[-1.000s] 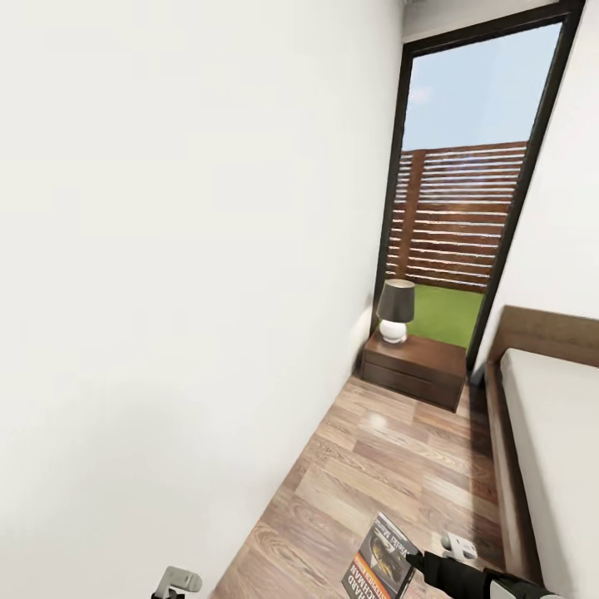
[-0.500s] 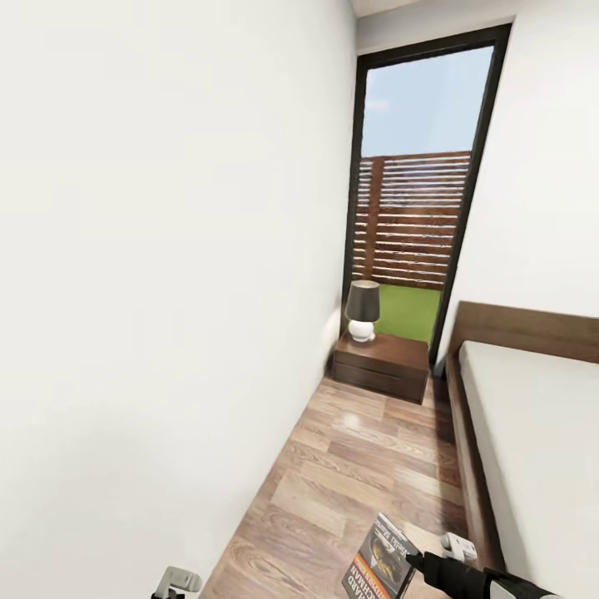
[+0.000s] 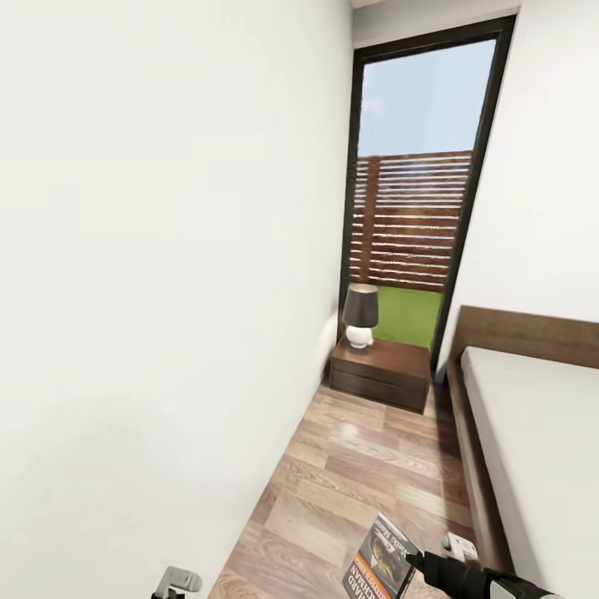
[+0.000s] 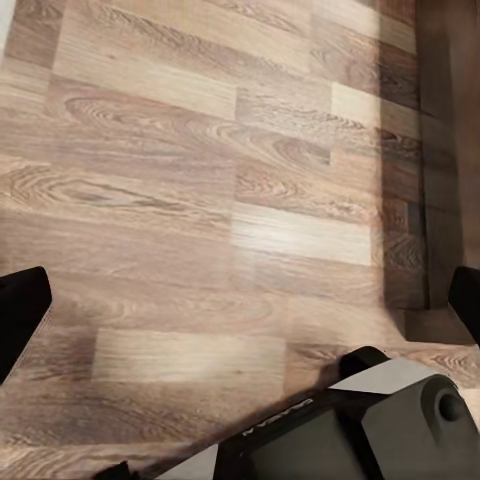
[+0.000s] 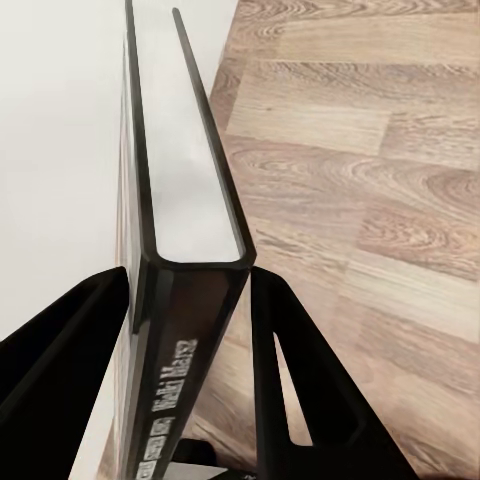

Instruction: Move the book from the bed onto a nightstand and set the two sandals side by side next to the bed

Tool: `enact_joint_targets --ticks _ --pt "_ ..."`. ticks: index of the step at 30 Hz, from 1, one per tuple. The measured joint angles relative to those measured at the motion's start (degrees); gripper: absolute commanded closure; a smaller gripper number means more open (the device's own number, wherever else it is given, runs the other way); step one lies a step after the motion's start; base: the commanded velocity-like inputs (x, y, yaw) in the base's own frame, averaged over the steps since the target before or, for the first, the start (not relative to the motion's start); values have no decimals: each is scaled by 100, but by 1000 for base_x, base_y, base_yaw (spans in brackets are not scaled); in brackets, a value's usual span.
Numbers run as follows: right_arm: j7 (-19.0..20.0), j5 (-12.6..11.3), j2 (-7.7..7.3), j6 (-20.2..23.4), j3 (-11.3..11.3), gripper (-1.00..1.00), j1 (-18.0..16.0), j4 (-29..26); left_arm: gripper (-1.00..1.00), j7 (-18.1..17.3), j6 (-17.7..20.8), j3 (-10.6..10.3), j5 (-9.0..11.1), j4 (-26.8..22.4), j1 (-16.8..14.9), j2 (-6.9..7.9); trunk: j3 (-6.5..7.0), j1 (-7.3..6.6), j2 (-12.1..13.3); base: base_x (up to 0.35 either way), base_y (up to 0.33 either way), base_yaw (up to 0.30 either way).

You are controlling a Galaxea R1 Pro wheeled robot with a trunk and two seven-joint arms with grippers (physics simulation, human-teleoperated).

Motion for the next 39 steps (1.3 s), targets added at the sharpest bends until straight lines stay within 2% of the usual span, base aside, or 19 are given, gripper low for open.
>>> enact_joint_targets --ticks 8,31,39 --pt "6 -1 -1 0 -3 100 1 -1 -100 2 0 0 -1 1 -3 0 -6 1 1 272 0 -122" --pt "4 0 -1 0 -2 100 1 -1 -100 2 0 0 -1 2 -1 -1 -14 3 1 9 0 -278" --pt "1 -1 0 1 -18 100 0 -1 -100 0 0 0 0 0 0 0 -14 1 0 156 0 -56"
